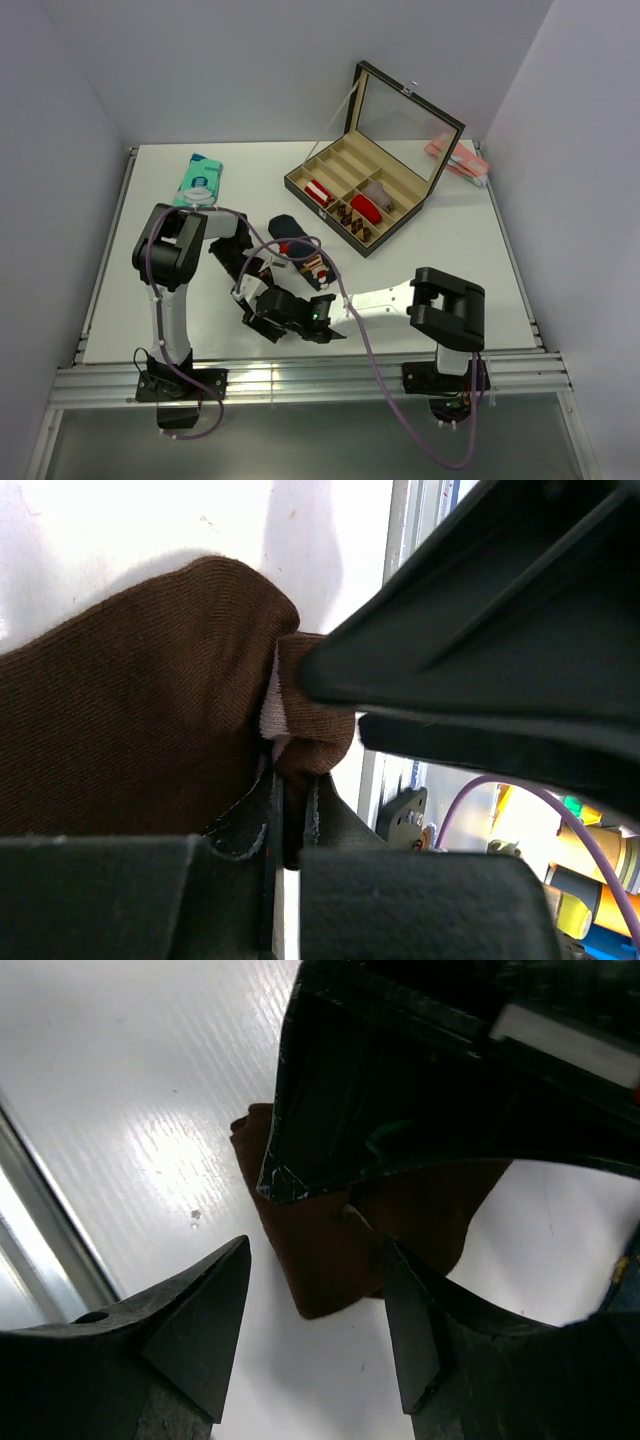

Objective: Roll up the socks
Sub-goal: Roll the sock at the center of the board.

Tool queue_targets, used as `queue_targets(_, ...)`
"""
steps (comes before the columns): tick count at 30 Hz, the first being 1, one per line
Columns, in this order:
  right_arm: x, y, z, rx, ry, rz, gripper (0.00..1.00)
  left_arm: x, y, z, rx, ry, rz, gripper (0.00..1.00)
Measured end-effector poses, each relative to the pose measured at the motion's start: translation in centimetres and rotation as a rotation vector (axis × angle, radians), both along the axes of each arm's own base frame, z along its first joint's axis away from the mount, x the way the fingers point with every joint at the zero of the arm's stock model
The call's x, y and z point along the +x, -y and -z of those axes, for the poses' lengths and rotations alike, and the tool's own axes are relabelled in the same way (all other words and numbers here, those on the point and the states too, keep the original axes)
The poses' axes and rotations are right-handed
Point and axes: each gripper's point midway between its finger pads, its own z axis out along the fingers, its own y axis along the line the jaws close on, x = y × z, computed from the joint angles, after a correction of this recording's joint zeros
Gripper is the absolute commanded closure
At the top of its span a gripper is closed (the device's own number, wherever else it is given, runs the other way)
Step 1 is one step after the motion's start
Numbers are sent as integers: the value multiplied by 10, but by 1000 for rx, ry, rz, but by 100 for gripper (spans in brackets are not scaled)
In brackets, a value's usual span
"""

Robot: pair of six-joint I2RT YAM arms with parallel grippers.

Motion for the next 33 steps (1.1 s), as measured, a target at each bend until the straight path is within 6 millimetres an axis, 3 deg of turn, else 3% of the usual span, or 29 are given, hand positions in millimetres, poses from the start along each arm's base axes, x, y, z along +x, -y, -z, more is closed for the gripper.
queue_targets(3,0,-2,10,-47,24,-11,40,1,0,0,2,-1,0,91)
queue_targets(9,0,3,29,-125,61,-13,56,4,0,0,6,9,5,80)
queue_targets(13,2,0,28,-137,77,-8,85,6,-1,0,8,17,5,74)
queue_targets(16,3,0,27,-137,79,-6,90,9,-2,0,11,16,-10,66)
queue_targets(23,3,-2,27,-113,25,-12,91,26,-7,-6,-41,51,-74,59)
queue_targets(33,7,2,27,-27,-216,-24,91,101,-32,-44,-180,240,-335,60)
